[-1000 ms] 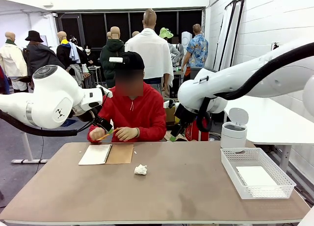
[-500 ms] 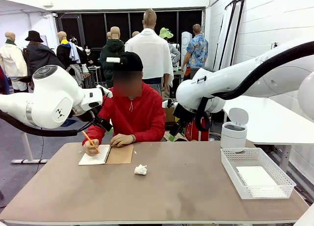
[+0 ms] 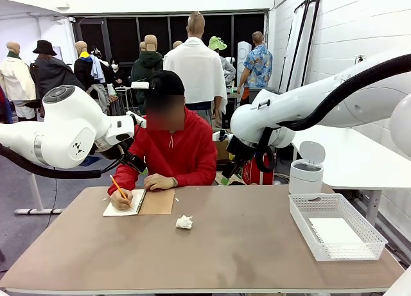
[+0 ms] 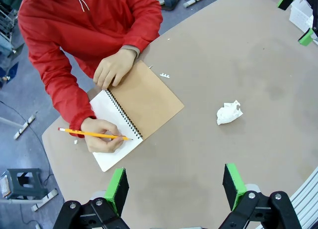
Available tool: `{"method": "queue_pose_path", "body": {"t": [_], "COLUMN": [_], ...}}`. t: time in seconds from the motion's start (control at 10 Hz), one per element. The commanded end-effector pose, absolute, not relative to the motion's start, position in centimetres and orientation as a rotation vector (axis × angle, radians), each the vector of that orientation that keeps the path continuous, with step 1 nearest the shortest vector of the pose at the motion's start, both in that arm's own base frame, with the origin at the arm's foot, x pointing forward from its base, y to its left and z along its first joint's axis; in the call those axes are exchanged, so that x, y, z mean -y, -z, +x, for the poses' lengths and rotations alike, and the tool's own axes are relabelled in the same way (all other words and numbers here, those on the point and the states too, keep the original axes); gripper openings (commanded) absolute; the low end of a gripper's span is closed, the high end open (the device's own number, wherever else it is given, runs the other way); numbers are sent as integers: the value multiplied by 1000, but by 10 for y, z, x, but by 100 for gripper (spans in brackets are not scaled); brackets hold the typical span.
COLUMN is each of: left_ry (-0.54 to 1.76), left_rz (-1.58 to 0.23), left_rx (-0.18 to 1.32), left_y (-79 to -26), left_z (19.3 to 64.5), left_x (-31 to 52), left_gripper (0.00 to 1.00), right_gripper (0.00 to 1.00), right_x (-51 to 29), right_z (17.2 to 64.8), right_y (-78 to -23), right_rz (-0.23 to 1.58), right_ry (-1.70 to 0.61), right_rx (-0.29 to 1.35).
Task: Sort the paper based on its condition.
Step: If a person hands you a paper, place it in the Organizing basket , and if it's crumpled, put it in the Trash can.
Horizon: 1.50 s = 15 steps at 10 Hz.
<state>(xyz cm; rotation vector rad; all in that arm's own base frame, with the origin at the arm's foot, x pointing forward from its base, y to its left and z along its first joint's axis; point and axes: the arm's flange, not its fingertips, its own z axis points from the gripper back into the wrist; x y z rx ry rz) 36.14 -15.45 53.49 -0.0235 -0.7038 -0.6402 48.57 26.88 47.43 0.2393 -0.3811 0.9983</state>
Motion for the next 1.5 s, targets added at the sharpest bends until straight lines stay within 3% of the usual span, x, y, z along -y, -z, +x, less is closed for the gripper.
{"method": "queue_pose_path", "body": {"t": [0.0,0.8,1.4], "left_ry": [638,638,638], "left_rz": [-24,-24,-24], "left_rx": [701,701,701], "left_y": [-535,-535,-535], "left_z": [362,362,362], "left_x": [153,153,153], "left_gripper": [100,100,100], "right_gripper": [100,100,100], "right_x": [-284,-396,-409], "right_z": [487,488,482], "right_y": [-470,-414,-395], "right_rz": [253,256,270], "right_ry": [-1035,-1333,-1339], "right_rx": [391,377,343]}}
